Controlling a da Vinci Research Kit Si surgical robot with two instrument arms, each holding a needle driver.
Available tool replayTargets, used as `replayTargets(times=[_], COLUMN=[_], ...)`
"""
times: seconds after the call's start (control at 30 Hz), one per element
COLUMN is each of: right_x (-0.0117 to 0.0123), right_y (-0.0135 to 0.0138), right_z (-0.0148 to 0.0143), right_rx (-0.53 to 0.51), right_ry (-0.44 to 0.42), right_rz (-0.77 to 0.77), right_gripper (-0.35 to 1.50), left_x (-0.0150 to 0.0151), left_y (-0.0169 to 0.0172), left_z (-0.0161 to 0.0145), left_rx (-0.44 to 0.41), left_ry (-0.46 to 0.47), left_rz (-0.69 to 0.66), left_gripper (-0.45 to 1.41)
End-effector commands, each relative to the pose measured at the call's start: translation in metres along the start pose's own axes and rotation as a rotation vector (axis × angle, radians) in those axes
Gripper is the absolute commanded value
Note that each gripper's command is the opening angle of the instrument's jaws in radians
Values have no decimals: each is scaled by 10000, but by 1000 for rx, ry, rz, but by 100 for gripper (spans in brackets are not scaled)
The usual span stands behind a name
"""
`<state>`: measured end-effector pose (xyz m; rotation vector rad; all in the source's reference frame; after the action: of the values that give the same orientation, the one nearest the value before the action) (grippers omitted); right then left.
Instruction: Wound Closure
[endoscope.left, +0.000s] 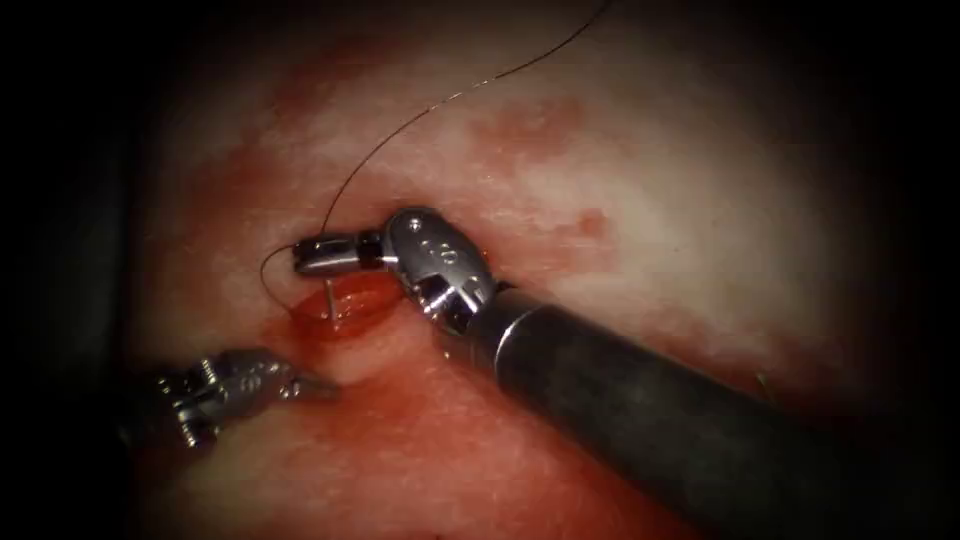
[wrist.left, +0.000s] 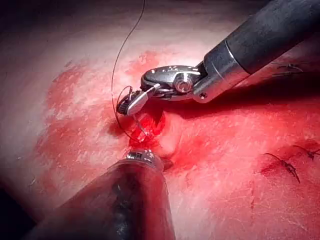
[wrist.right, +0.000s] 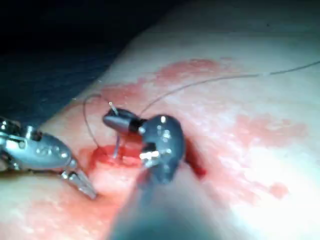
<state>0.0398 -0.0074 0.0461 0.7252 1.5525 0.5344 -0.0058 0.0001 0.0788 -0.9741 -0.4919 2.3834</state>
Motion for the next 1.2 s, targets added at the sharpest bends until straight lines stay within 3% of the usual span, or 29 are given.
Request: replayTargets(times=[0.03,0.7,0.87,1.2], right_x=[-3,-8,-22,-24], right_y=[4,-17,-25,-24], right_z=[8,4,8,7], right_rx=[5,25,45,48], right_ry=[-1,-28,-45,-58], right_rz=[2,116,163,238], right_gripper=[-35,-35,-35,-35], left_x=[0,0,0,0], left_y=[-1,-3,-5,-5], left_z=[8,8,8,8], left_rx=[-2,-3,-4,-4], left_ry=[0,0,0,0], left_rz=[-1,0,0,0], left_gripper=[-45,-45,-45,-45])
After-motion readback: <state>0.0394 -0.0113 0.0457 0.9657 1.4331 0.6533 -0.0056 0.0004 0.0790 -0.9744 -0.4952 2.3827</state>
